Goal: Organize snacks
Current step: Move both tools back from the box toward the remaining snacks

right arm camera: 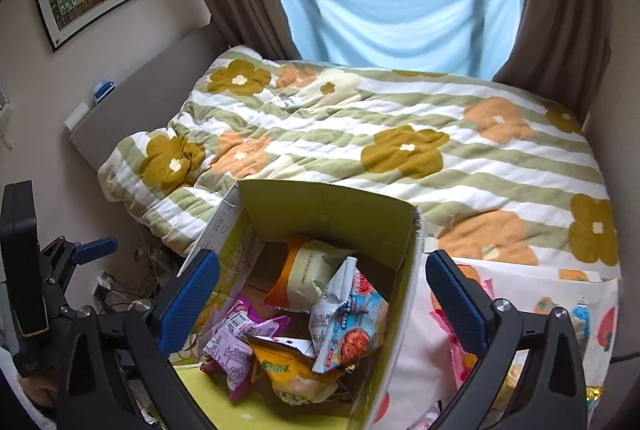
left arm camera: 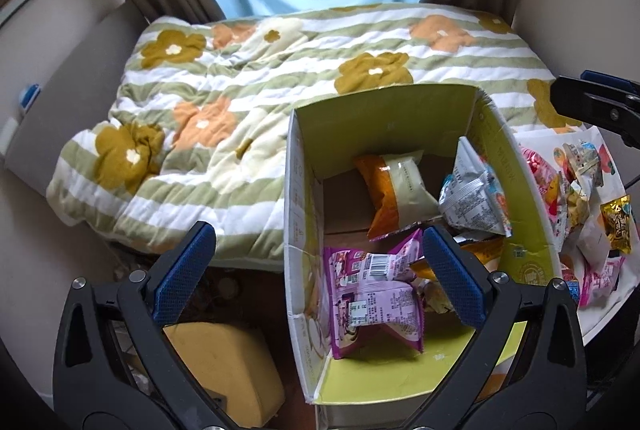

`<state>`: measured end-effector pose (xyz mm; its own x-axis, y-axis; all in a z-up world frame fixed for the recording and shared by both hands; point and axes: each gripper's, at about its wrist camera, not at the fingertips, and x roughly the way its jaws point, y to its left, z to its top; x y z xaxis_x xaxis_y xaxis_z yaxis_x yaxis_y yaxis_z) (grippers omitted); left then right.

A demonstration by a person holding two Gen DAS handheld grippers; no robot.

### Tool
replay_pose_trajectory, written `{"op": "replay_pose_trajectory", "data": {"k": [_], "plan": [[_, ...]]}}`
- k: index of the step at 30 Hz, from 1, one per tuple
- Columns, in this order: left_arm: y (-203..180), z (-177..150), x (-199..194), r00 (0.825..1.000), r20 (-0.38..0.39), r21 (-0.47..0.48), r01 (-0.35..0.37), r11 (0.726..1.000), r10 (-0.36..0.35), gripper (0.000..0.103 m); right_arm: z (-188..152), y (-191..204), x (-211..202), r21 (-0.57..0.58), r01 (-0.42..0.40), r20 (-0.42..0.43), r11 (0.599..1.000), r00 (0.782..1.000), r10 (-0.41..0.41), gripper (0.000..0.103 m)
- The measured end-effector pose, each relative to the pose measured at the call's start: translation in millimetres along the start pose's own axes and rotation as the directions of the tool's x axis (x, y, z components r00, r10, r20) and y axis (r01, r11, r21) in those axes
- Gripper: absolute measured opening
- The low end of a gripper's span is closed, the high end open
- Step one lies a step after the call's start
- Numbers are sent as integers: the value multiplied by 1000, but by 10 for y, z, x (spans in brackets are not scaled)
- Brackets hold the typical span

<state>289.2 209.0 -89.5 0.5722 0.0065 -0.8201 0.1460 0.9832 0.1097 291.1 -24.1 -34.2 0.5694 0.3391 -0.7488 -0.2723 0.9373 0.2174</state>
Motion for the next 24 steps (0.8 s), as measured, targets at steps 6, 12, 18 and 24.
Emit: {"op": "replay_pose_trajectory", "data": {"k": [6,12,18,24], "plan": [[-291,-77,-359,999,41,10,29,1000,-30,102,-151,-68,-519,25,22,67,999,998,-23,103],[-798,-259,-762,996,84,4,31,1000,-31,102,-400,-247,-1123,7,49,125,999,991,-50,103],[-1456,-500,-1071,995,93,-23,48,999,-46,102,-802,-631,-1703,-34,96,139,995,986,-91,103],[-2055,-799,-1261,994,86,-51,64,997,-59,102,-1174,-1059,-2066,-31,119,148,992,983,-113,103]]}}
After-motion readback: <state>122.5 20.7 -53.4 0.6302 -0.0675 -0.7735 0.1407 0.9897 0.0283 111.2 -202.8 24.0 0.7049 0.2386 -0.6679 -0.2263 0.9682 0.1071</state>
